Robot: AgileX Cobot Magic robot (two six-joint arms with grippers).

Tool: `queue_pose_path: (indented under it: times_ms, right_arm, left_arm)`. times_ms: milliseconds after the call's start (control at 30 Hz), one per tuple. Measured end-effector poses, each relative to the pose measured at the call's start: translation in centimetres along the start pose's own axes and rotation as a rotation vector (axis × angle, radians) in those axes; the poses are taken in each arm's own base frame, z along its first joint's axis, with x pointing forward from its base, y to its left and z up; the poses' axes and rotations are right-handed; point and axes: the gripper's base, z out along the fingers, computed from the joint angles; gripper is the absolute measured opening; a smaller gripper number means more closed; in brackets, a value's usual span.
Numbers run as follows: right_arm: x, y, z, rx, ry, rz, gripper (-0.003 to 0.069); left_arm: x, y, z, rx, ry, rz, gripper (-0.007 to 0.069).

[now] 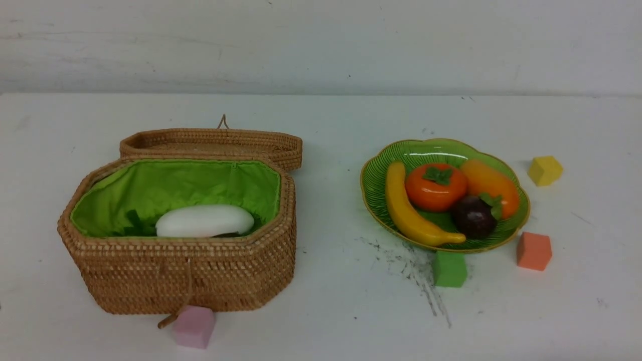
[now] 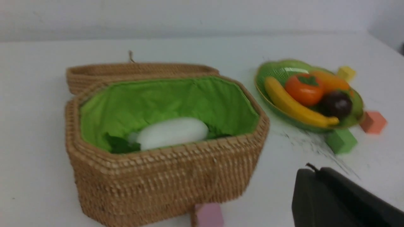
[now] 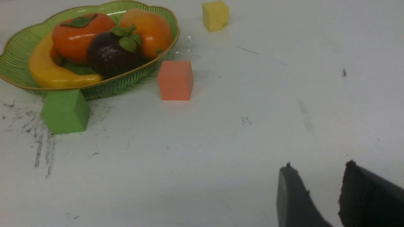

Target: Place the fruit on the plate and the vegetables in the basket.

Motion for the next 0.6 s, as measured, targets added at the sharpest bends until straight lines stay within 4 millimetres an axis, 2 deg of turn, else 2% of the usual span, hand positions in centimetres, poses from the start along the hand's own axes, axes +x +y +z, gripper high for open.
queue_pose_path:
  times_ms: [33, 100, 133, 167, 400, 500, 600]
  right_arm:
    - [0.0, 0.0, 0.0, 0.0, 0.0, 0.0, 0.0245]
    - [0.0, 0.0, 0.0, 0.0, 0.0, 0.0, 0.0245]
    - [0.0, 0.0, 0.0, 0.0, 0.0, 0.0, 0.0245]
    - [0.0, 0.0, 0.0, 0.0, 0.0, 0.0, 0.0245]
    - [0.0, 0.0, 0.0, 0.0, -0.001, 0.0, 0.0245]
    - [0.0, 0.0, 0.0, 0.0, -0.001, 0.0, 0.0245]
    - [0.0, 0.0, 0.0, 0.0, -0.001, 0.0, 0.0245]
  left_arm:
    - [0.1, 0.1, 0.0, -0.01, -0.015, -0.006, -0.0013]
    - [2.4, 1.0, 0.4, -0.085, -0.055, -0.051, -0.0013]
    - [2.9, 1.2, 0.4, -0.092, -0.052, -0.055, -0.0013]
    - [4.8, 1.8, 0.7, -0.155, -0.057, -0.08, -0.0013]
    - [12.8, 4.0, 2.4, -0.336, 0.027, -0.155, -0.0013]
    - [14.8, 4.5, 2.9, -0.372, 0.075, -0.175, -0.0012]
    - [14.7, 4.5, 3.0, -0.367, 0.049, -0.174, -0.0011]
